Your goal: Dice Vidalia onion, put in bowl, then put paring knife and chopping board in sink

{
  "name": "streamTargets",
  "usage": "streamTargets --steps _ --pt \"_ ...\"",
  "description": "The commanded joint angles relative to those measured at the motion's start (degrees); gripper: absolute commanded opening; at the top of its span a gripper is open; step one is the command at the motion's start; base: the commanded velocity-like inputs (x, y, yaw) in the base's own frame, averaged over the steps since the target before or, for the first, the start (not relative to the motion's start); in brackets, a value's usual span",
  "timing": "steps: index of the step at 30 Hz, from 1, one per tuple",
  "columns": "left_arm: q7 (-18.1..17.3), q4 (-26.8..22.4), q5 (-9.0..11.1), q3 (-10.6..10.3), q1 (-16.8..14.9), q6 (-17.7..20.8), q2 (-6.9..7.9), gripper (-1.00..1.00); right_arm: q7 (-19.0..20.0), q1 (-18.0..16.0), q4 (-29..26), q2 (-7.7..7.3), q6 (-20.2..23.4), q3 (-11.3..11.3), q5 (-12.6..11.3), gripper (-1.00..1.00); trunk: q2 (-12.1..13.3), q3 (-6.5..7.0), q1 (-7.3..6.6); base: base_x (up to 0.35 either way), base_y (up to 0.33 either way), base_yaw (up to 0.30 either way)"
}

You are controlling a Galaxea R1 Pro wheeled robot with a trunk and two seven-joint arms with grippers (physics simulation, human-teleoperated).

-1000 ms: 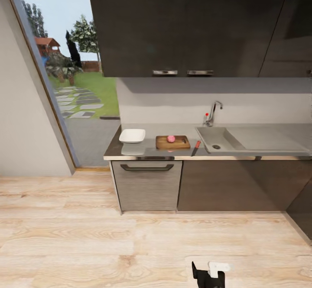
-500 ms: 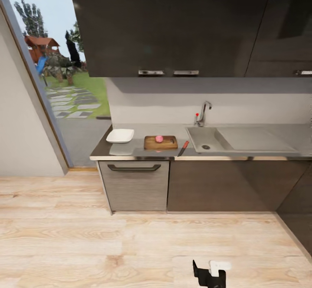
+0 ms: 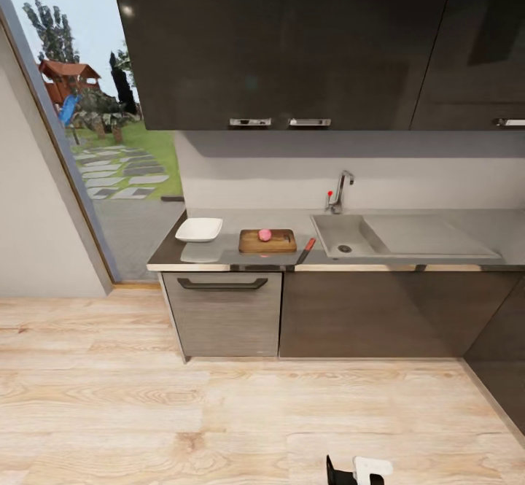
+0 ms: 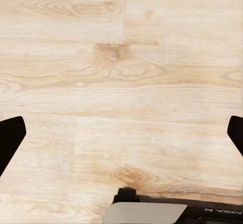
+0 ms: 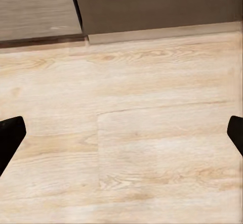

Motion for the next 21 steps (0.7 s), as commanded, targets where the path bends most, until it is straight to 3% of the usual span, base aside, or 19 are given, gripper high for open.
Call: streamTargets --steps 1,15,21 --pt "0.2 0.0 0.6 -0.5 -0.1 -0.2 0.1 1.0 -0.6 -0.1 0.0 0.0 -0.1 -0.3 0.5 1.0 -0.1 -0.12 0.03 0.0 0.0 0.0" --pt "0.3 -0.1 0.6 -0.5 -0.1 -0.2 0.26 1.0 -5.1 0.0 -1.0 -0.07 -0.4 -0.4 0.6 1.0 -0.1 -0.12 0.03 0.0 0.0 0.0" --pt "0.3 -0.1 0.6 -0.5 -0.1 -0.2 0.28 1.0 -7.1 0.0 -2.5 -0.76 -0.1 -0.6 0.7 1.0 -0.1 -0.12 0.03 0.0 0.0 0.0"
